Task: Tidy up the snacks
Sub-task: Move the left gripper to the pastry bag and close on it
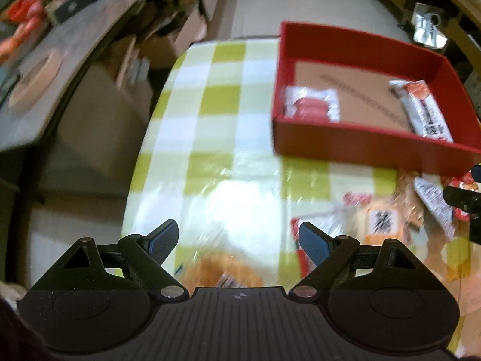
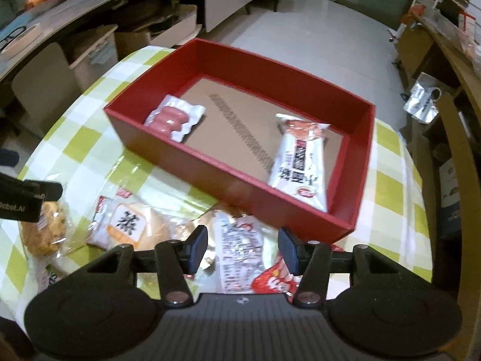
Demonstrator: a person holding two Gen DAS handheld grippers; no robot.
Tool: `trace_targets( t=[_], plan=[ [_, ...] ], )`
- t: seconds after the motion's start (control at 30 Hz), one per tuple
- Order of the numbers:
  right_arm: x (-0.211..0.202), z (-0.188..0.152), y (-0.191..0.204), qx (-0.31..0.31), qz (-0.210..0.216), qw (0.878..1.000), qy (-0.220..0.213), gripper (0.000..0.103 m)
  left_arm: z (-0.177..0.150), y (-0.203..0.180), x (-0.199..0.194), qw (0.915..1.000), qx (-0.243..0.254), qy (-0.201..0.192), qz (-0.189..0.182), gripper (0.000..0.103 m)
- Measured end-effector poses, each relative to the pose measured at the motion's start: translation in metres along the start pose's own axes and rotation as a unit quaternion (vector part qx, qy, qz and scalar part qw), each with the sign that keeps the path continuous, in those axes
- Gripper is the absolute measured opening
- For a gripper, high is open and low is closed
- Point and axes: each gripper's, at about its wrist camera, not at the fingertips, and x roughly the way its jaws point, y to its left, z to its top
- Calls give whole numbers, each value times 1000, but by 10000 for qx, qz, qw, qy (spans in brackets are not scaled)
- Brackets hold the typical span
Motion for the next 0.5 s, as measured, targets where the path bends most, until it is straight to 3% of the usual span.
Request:
trace_targets(
  t=[0.23,0.37,0.5],
  plan=[
    [1,-2,19,-244,78,9997,54,59,-26,27,9,9967,-613,490,-229,91],
    [1,-2,26,-345,134,9993,56,64,-33,28,19,9956,-650,663,-119,94],
    [3,-3,29,-423,152,9989,97,64,-34,28,30,9920,-881,860,-292,95]
  ],
)
